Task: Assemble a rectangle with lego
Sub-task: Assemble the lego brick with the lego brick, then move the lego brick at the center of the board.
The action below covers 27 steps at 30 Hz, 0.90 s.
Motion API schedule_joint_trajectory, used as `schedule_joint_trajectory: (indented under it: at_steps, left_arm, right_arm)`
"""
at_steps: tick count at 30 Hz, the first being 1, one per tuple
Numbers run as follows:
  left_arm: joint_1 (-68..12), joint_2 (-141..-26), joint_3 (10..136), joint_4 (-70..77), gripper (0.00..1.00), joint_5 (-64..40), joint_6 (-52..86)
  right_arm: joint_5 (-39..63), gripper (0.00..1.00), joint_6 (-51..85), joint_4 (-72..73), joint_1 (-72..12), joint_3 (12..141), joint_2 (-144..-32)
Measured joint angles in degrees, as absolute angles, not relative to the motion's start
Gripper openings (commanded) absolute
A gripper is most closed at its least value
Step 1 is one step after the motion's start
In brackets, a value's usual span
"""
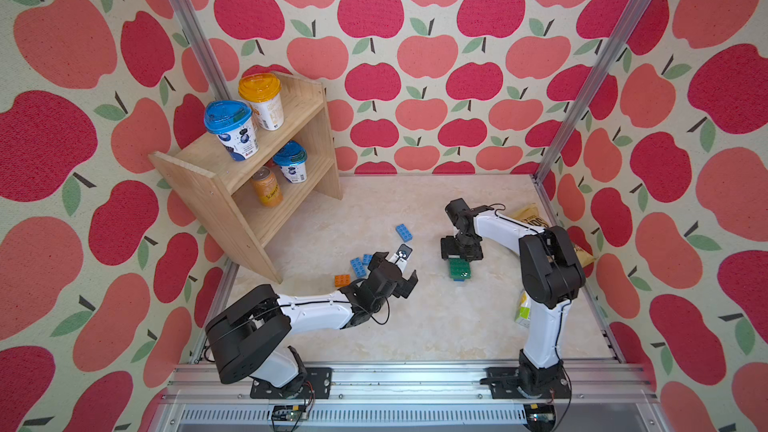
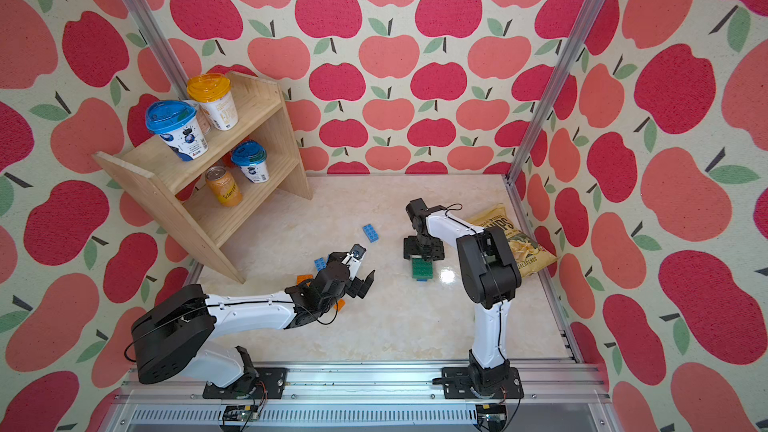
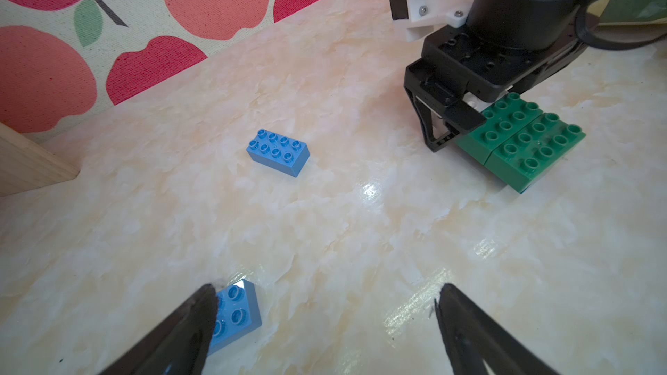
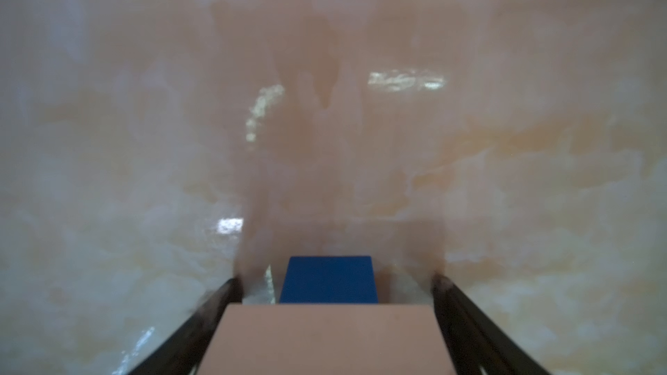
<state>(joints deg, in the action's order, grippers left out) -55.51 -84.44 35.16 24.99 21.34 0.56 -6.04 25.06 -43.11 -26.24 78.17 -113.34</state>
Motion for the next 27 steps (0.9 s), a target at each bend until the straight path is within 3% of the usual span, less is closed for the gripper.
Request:
schedule_joint_trajectory:
  at_steps: [13,20,27]
  left_arm:
    - [-53.0,-74.2,35.3,15.9,0.97,25.7,6.0]
    - [-43.7,-61.6,37.3,-3.2,0.97,28.9,23.9]
    - [-33.7,-50.3,37.1,-17.5,0.98,27.5,37.0]
  right_arm:
    - [-9.9,1.0,27.2,-46.2,-30.4,78.2,-107.6]
    - [-14.4,1.0,30.3,-48.6,-37.8,78.2,-98.1]
    - [-14.5,0.97,33.4,-49.5,-51.8,80.8,-100.2]
